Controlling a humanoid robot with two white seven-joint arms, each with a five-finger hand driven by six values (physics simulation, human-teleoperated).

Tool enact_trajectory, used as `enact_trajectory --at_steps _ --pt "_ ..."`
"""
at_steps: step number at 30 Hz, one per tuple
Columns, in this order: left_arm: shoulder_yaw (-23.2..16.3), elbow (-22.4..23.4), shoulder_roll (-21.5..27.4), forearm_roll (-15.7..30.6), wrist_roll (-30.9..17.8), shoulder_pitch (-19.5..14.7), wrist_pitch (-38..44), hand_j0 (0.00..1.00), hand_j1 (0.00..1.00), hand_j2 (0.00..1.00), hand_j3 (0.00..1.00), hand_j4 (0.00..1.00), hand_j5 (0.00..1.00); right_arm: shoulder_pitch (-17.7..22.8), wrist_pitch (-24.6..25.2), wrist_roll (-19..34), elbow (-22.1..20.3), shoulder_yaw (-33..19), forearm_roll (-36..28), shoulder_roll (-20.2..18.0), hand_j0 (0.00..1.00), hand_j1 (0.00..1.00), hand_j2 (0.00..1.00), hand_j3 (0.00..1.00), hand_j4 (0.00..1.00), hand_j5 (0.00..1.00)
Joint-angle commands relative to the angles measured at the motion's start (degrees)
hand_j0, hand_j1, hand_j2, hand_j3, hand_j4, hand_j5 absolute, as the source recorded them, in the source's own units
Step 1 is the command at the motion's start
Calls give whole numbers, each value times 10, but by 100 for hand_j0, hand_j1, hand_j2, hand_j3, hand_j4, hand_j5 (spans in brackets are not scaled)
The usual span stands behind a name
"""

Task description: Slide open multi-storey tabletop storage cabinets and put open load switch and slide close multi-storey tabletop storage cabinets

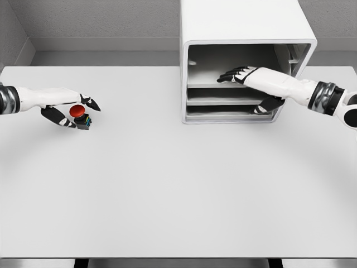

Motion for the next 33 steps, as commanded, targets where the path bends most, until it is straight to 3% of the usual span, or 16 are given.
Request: enact_trajectory --at_steps 1,9,20,28,33 --pt "1 0 0 3 0 0 1 76 76 76 76 76 76 0 -1 1 2 1 9 -1 100 100 100 100 100 100" --pt "1 0 1 3 -1 1 1 67 67 67 67 67 67 11 -1 -1 -37 -2 8 -22 100 100 100 100 100 100" --pt "-2 1 -1 3 -1 0 1 62 62 62 62 62 62 49 -1 -9 -115 -10 -4 -89 100 100 100 100 100 100" --pt "-1 2 -1 3 -1 0 1 45 45 45 45 45 45 68 -1 -10 -176 -15 -16 -129 100 100 100 100 100 100" --pt "3 1 -1 3 -1 0 1 43 43 43 43 43 43 76 -1 -10 -191 -15 -19 -137 100 100 100 100 100 100"
